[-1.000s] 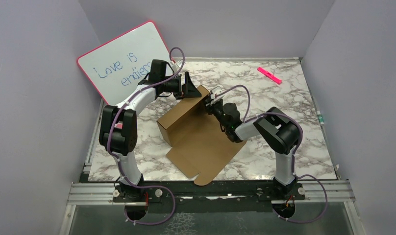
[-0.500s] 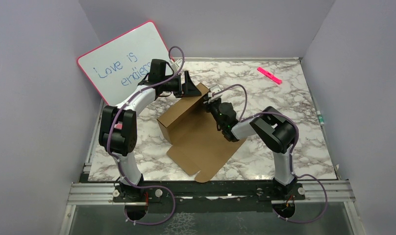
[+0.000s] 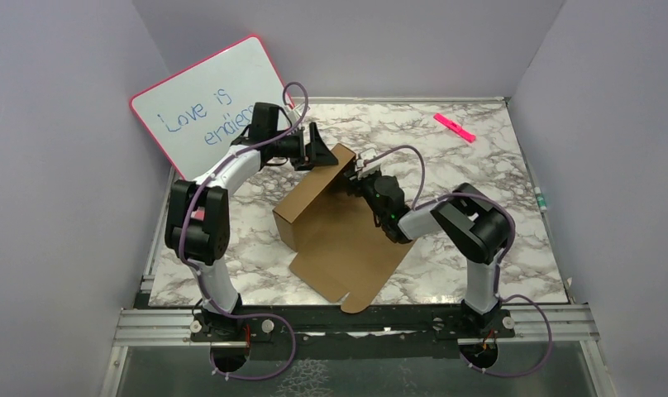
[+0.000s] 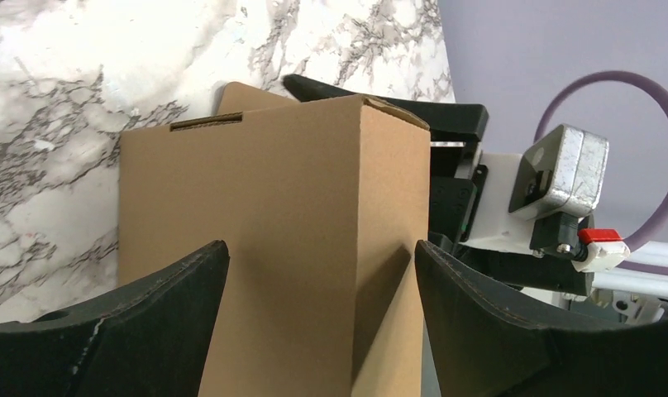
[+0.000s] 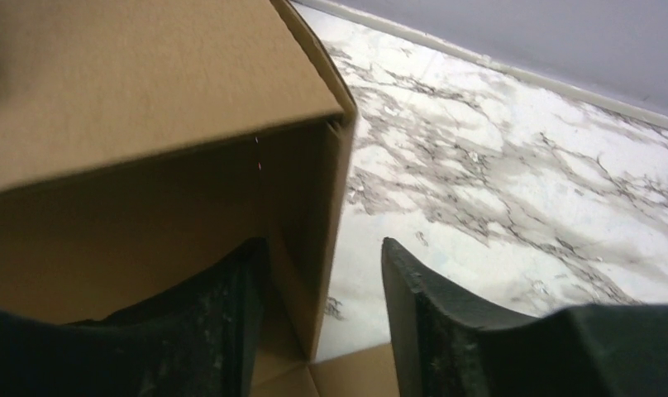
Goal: Fold the paper box
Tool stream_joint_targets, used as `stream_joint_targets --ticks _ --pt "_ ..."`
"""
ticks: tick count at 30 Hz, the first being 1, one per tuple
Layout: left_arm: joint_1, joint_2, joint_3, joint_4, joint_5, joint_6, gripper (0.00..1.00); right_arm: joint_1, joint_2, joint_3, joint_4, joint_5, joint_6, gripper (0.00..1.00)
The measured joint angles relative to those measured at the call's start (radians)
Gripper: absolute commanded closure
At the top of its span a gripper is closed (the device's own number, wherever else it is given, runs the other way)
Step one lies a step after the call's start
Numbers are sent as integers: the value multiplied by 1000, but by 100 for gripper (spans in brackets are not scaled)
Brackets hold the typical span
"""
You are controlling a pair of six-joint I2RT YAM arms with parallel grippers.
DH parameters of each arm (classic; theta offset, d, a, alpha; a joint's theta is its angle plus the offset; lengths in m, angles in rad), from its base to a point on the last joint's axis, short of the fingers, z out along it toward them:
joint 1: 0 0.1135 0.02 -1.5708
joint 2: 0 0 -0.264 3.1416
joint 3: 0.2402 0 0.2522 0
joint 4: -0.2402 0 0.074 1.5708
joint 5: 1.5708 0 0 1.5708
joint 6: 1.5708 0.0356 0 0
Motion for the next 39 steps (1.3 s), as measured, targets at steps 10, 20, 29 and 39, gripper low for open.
stream_joint_targets --ticks 10,20,29,39 --pt "45 -110 13 -123 -118 64 15 0 -332 -140 -256 -1 70 15" --pt "-79 -319 50 -266 -542 213 15 -10 -661 -190 -667 80 149 0" --pt "-478 -414 51 -400 -1180 355 15 -26 -890 -223 -911 199 199 0" --pt "-798 -233 53 -485 -1814 419 19 -26 -1244 -387 -998 211 370 0"
